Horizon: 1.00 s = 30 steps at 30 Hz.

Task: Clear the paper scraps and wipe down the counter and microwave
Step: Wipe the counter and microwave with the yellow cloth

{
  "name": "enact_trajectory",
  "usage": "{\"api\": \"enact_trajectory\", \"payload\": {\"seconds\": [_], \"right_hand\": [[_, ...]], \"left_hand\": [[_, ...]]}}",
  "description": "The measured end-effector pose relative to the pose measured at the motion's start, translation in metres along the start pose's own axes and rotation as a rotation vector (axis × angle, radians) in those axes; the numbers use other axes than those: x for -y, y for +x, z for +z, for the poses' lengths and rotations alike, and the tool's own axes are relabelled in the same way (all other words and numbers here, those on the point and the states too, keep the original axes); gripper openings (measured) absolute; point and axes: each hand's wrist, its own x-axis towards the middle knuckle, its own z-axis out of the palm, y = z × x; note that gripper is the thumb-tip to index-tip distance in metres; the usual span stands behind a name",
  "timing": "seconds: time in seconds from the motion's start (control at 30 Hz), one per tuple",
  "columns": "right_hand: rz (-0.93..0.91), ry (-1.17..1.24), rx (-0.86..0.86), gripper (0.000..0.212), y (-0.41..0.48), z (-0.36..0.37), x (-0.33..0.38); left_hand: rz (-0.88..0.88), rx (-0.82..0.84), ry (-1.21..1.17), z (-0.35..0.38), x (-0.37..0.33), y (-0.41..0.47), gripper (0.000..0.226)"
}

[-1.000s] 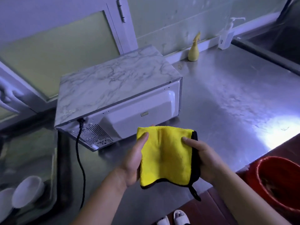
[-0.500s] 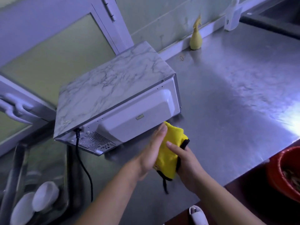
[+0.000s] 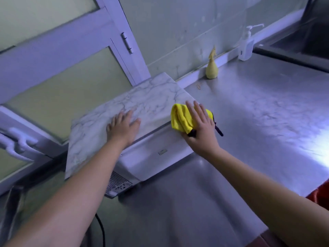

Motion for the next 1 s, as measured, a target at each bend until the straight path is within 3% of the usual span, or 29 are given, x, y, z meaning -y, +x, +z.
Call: {"api": "enact_trajectory", "payload": {"seconds": [0.07, 0.17, 0.27, 0.47, 0.57, 0.67, 0.73, 0.83, 0.87, 0.93, 1.0], "right_hand": [[0.03, -0.211, 0.003, 0.085, 0.009, 0.015, -0.006], [0.111, -0.087, -0.17, 0.082, 0.003, 0.046, 0.004], [0.196, -0.065, -0.34, 0.086, -0.005, 0.079, 0.013], [-0.161, -0.264, -0.268, 0.073, -0.052, 0.113, -0.029], [-0.176, -0.243, -0.291, 0.075, -0.058, 0.12, -0.044], [0.011, -0.145, -0.275, 0.088, -0.077, 0.125, -0.039], [0.311, 0.136, -0.221, 0.081, -0.098, 0.123, -0.033], [0.932, 0.693, -0.319, 0.022, -0.11, 0.101, -0.029], [1.048, 0.756, -0.386, 0.01, -0.106, 0.09, -0.03], [1.063, 0.809, -0.513, 0.013, -0.087, 0.067, -0.028], [0.863, 0.779, -0.636, 0.011, -0.057, 0.046, -0.015]], "left_hand": [[0.016, -0.031, -0.006, 0.008, 0.004, 0.005, 0.07], [0.024, -0.062, 0.009, 0.011, 0.006, 0.01, 0.077], [0.028, -0.1, 0.035, 0.018, 0.009, 0.014, 0.069], [0.036, -0.139, 0.033, 0.024, 0.012, 0.017, 0.066], [0.038, -0.149, 0.019, 0.023, 0.012, 0.017, 0.066], [0.036, -0.133, 0.016, 0.02, 0.011, 0.015, 0.063], [0.032, -0.132, 0.018, 0.02, 0.01, 0.014, 0.059], [0.033, -0.131, 0.016, 0.018, 0.01, 0.014, 0.058], [0.037, -0.129, 0.013, 0.018, 0.009, 0.013, 0.059], [0.038, -0.139, 0.016, 0.017, 0.009, 0.013, 0.06], [0.04, -0.144, 0.01, 0.018, 0.009, 0.014, 0.059]]}}
